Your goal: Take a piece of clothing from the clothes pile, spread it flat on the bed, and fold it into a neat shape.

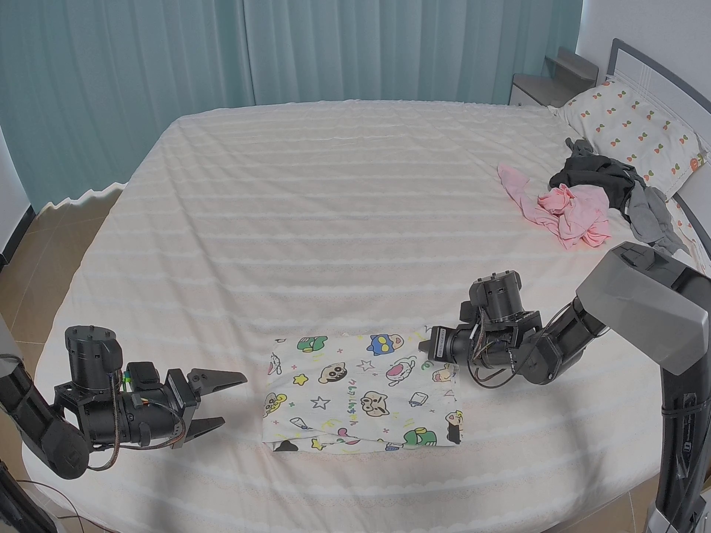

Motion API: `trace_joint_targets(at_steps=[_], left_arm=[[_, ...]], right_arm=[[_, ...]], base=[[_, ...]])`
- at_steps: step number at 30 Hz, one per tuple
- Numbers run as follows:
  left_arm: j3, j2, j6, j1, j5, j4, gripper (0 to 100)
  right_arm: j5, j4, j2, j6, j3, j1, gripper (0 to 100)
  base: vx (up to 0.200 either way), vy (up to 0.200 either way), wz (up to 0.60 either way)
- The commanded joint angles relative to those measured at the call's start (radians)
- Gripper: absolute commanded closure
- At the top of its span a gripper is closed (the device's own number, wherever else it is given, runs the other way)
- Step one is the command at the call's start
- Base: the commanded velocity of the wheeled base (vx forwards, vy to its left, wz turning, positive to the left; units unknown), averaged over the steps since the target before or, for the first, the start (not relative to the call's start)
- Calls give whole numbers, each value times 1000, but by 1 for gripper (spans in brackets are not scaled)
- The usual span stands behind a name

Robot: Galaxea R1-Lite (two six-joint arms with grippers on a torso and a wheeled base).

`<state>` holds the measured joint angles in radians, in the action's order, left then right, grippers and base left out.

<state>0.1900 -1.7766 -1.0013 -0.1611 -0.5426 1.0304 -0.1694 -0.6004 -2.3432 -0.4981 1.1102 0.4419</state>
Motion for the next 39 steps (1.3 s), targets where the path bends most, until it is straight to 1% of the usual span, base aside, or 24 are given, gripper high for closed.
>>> trace_joint_targets(at_steps=[1, 3, 5, 6, 8, 9, 10, 11, 14, 16, 17, 20, 23, 29, 33, 34, 35, 39], left_arm=[[2, -4, 0, 0, 3, 0, 0], [19, -27, 10, -3, 58, 2, 0], [20, -29, 12, -5, 64, 2, 0], [77, -90, 50, -6, 164, 2, 0], [118, -141, 73, -6, 202, -1, 0], [118, -141, 73, -6, 202, -1, 0], [158, -187, 110, -5, 216, -9, 0], [158, -187, 110, -5, 216, -9, 0], [252, -282, 227, -20, 222, -76, 0], [272, -291, 233, -29, 222, -98, 0], [305, -302, 233, -43, 222, -127, 0], [345, -328, 234, -58, 222, -132, 0], [370, -362, 240, -74, 222, -132, 0], [413, -423, 250, -77, 220, -125, 0], [416, -438, 251, -81, 211, -125, 0], [419, -452, 262, -83, 208, -124, 0], [425, -463, 271, -84, 207, -124, 0], [445, -497, 288, -95, 207, -118, 0]], right_arm=[[-2, -1, 38, -2, -38, 1, 0], [1, -2, 81, -2, -72, -11, 0], [1, -2, 84, -2, -73, -11, 0], [4, 4, 140, 4, -128, -37, 0], [5, 8, 173, 29, -164, -49, 0], [5, 8, 173, 29, -164, -49, 0], [4, 18, 202, 58, -205, -61, 0], [4, 18, 202, 58, -205, -61, 0], [-12, 19, 209, 96, -283, -61, 0], [-21, 19, 206, 96, -296, -58, 0], [-42, 16, 202, 90, -317, -51, 0], [-81, 16, 202, 82, -337, -38, 0], [-96, 14, 189, 82, -346, -35, 0], [-102, 13, 136, 82, -346, -32, 0], [-119, -1, 128, 81, -340, -31, 0], [-145, -22, 125, 81, -345, -31, 0], [-151, -30, 119, 79, -345, -31, 0], [-153, -38, 102, 56, -336, -22, 0]], base=[[0, 0, 0], [0, 0, 0], [0, 0, 0], [0, 0, 0], [0, 0, 0], [0, 0, 0], [0, 0, 0], [0, 0, 0], [0, 0, 0], [0, 0, 0], [0, 0, 0], [0, 0, 0], [0, 0, 0], [0, 0, 0], [0, 0, 0], [0, 0, 0], [0, 0, 0], [0, 0, 0]])
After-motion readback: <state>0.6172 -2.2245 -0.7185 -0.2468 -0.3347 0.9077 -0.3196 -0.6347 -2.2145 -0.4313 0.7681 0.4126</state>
